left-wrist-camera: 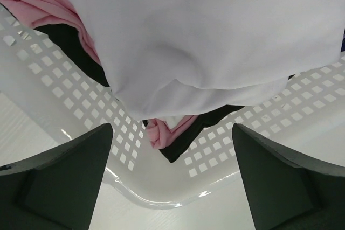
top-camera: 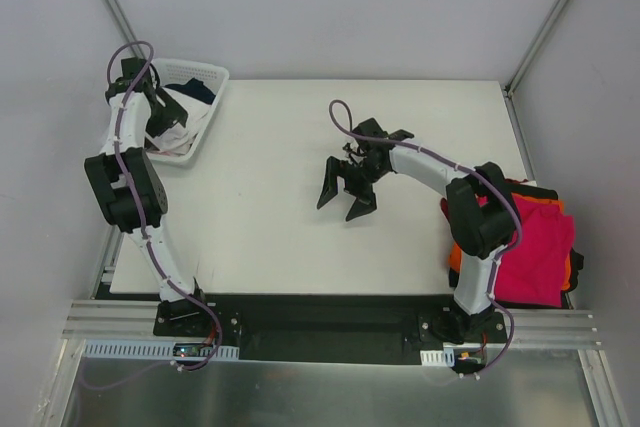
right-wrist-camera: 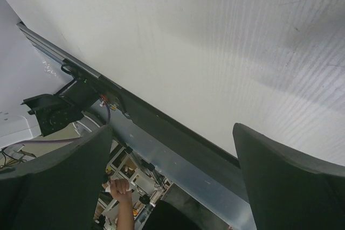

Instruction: Fold and stack the t-shirts

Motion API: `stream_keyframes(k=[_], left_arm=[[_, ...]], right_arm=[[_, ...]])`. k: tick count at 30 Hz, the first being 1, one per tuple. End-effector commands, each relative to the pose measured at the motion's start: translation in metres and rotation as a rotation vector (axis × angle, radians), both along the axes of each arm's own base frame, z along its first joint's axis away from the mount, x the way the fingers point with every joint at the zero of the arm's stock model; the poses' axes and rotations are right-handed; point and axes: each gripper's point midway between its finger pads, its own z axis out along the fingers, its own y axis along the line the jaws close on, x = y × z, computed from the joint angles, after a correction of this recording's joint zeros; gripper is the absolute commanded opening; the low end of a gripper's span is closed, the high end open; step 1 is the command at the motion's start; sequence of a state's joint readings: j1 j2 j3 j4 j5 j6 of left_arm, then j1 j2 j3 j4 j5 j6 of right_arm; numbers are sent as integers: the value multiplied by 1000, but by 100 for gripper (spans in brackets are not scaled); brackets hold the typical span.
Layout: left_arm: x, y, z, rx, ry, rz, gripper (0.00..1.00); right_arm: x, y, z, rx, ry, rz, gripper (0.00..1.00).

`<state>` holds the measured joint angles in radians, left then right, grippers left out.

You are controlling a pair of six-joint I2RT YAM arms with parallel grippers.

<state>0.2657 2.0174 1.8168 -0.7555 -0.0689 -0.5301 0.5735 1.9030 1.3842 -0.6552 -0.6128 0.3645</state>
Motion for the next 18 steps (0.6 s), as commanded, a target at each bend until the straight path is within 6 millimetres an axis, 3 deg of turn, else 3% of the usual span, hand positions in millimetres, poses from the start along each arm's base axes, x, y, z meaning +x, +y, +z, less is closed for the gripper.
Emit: stream_keyframes(k=[1,6,13,18], left_arm=[[-7,12,34,95,-39,11,93],[-10,12,13,82,11,24,77],[-8,14,-16,98,83,3,79],[9,6,-38,48,85,-67,78]], right_arm=[[4,-2,23,21,-39,36,98],[7,-7,26,16,-38,42,98],[5,-14,24,-3,-26,39,98],[5,-14,21,-7,-17,34,98]])
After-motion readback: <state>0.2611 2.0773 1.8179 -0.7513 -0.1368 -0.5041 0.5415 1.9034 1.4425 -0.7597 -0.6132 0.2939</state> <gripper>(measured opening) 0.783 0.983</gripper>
